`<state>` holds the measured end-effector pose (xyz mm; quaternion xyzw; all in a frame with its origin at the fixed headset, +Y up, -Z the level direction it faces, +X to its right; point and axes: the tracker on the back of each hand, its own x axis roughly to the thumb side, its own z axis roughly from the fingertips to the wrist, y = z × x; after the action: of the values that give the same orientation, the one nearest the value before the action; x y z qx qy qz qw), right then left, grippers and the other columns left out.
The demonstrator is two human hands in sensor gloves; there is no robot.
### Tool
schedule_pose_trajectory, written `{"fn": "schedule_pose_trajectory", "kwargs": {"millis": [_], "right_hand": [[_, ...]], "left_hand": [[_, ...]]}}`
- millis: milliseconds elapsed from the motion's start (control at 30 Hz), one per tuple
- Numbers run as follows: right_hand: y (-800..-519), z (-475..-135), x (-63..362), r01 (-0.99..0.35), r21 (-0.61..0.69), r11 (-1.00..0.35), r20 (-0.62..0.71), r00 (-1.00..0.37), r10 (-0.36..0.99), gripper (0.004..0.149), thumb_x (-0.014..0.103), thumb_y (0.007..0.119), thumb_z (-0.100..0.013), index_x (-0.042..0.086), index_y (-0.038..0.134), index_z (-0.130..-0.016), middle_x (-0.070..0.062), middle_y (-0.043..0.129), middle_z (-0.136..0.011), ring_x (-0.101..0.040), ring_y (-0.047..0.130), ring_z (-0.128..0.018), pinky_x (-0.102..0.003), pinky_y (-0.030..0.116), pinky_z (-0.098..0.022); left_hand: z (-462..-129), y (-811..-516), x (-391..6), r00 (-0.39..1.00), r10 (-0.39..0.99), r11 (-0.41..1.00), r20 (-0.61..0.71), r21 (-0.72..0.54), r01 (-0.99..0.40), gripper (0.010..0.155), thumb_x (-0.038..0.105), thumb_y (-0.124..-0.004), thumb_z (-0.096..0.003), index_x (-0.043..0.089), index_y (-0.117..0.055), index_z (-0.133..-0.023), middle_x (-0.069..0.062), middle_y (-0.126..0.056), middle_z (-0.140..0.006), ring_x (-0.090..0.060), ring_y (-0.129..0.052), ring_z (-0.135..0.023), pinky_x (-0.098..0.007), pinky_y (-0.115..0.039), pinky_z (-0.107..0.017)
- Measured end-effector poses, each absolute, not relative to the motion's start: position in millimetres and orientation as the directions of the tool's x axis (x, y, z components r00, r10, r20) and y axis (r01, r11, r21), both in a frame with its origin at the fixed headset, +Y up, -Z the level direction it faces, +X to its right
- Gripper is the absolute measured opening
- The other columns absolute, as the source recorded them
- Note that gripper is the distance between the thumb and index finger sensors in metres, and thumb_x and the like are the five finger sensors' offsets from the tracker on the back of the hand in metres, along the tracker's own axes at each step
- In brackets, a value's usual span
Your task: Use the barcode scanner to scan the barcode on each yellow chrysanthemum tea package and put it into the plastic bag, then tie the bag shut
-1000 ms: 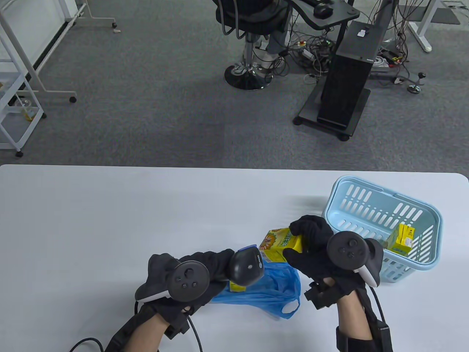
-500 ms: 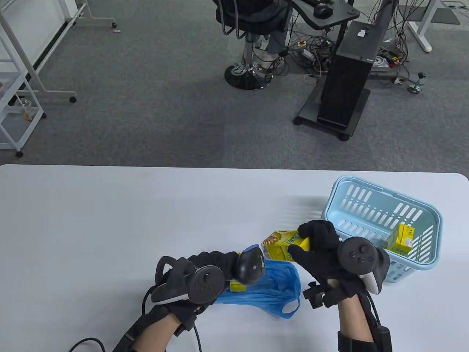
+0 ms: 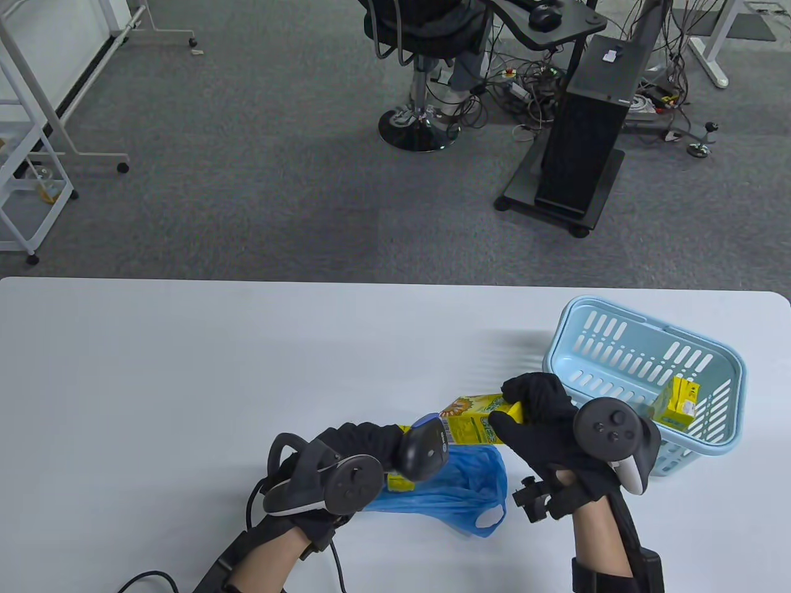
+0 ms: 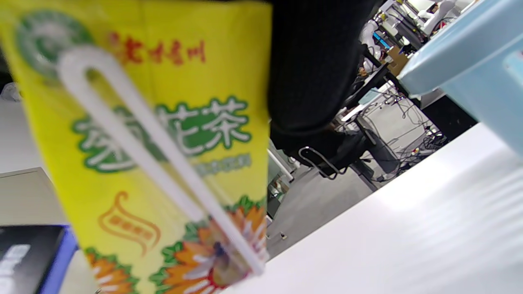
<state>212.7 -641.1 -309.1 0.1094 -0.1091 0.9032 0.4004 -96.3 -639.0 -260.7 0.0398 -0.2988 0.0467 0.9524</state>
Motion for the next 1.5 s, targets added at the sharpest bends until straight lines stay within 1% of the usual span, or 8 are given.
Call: {"fn": "schedule_pose_trajectory", "kwargs": {"millis": [200, 333, 433, 767, 867, 967, 1100, 1500], "right_hand": [[-640.4, -309.3, 213.9, -0.729, -0.103, -0.677, 0.299, -0.672, 0.678, 0.076, 0.071, 0.079, -0.027, 0.023, 0.075, -0.086, -0.014, 0.068, -0.093, -0.033, 0.085, -0.069, -0.037, 0.091, -0.048], [-644.9, -312.1, 211.3, -0.710, -0.049, -0.703, 0.306, -0.680, 0.666, 0.076, 0.068, 0.081, -0.029, 0.022, 0.075, -0.088, -0.015, 0.068, -0.094, -0.035, 0.084, -0.070, -0.042, 0.089, -0.048], [-650.4, -314.4, 205.9, -0.675, -0.011, -0.737, 0.304, -0.705, 0.641, 0.076, 0.067, 0.081, -0.029, 0.020, 0.074, -0.089, -0.016, 0.067, -0.095, -0.036, 0.084, -0.072, -0.041, 0.089, -0.050], [-689.5, -326.6, 182.6, -0.571, 0.182, -0.800, 0.273, -0.753, 0.599, 0.074, 0.058, 0.085, -0.031, 0.019, 0.072, -0.092, -0.017, 0.066, -0.100, -0.040, 0.081, -0.079, -0.048, 0.083, -0.055], [-696.3, -326.9, 175.3, -0.532, 0.147, -0.834, 0.270, -0.790, 0.551, 0.085, 0.055, 0.085, -0.031, 0.013, 0.061, -0.102, -0.017, 0.064, -0.101, -0.041, 0.078, -0.083, -0.050, 0.080, -0.058], [-700.4, -325.8, 169.3, -0.445, 0.112, -0.888, 0.280, -0.843, 0.458, 0.089, 0.052, 0.087, -0.031, 0.012, 0.056, -0.105, -0.016, 0.063, -0.103, -0.042, 0.076, -0.086, -0.052, 0.078, -0.060], [-704.1, -325.0, 162.2, -0.323, 0.094, -0.942, 0.294, -0.895, 0.336, 0.088, 0.049, 0.088, -0.031, 0.013, 0.057, -0.105, -0.014, 0.063, -0.104, -0.042, 0.074, -0.088, -0.052, 0.076, -0.062], [-705.9, -322.3, 151.1, -0.243, 0.081, -0.967, 0.326, -0.910, 0.256, 0.087, 0.045, 0.091, -0.029, 0.016, 0.059, -0.104, -0.010, 0.063, -0.105, -0.040, 0.071, -0.092, -0.053, 0.072, -0.065]], "left_hand": [[-262.2, -637.4, -98.5, 0.821, 0.093, 0.992, 0.563, 0.017, -0.124, 0.059, 0.035, -0.092, -0.0470, 0.029, -0.067, -0.100, 0.001, -0.089, -0.086, -0.018, -0.101, -0.065, -0.044, -0.085, -0.051], [-262.9, -630.5, -105.8, 0.836, 0.112, 0.989, 0.537, 0.018, -0.145, 0.059, 0.036, -0.092, -0.0468, 0.028, -0.067, -0.100, 0.000, -0.090, -0.086, -0.019, -0.101, -0.065, -0.044, -0.085, -0.051], [-261.7, -625.7, -109.7, 0.849, 0.082, 0.993, 0.522, 0.029, -0.114, 0.060, 0.038, -0.092, -0.0468, 0.028, -0.067, -0.100, 0.000, -0.090, -0.086, -0.019, -0.101, -0.066, -0.044, -0.085, -0.051], [-266.5, -622.6, -120.3, 0.861, 0.119, 0.991, 0.495, -0.009, -0.132, 0.060, 0.039, -0.092, -0.0469, 0.027, -0.068, -0.101, -0.001, -0.090, -0.087, -0.019, -0.102, -0.067, -0.044, -0.085, -0.051], [-266.5, -622.2, -121.0, 0.861, 0.118, 0.992, 0.494, -0.013, -0.128, 0.060, 0.039, -0.092, -0.0468, 0.027, -0.068, -0.101, -0.001, -0.090, -0.087, -0.019, -0.102, -0.067, -0.044, -0.085, -0.050], [-266.8, -622.1, -121.1, 0.859, 0.120, 0.992, 0.497, -0.016, -0.129, 0.060, 0.039, -0.092, -0.0469, 0.027, -0.068, -0.101, -0.001, -0.090, -0.087, -0.019, -0.102, -0.067, -0.044, -0.085, -0.050], [-266.9, -622.0, -121.6, 0.858, 0.124, 0.991, 0.498, -0.020, -0.132, 0.061, 0.039, -0.092, -0.0468, 0.027, -0.068, -0.101, -0.001, -0.090, -0.087, -0.019, -0.102, -0.067, -0.044, -0.085, -0.050], [-267.5, -621.6, -124.1, 0.860, 0.131, 0.991, 0.493, -0.031, -0.133, 0.061, 0.039, -0.092, -0.0468, 0.027, -0.067, -0.101, -0.001, -0.090, -0.088, -0.020, -0.101, -0.067, -0.044, -0.085, -0.051]]}}
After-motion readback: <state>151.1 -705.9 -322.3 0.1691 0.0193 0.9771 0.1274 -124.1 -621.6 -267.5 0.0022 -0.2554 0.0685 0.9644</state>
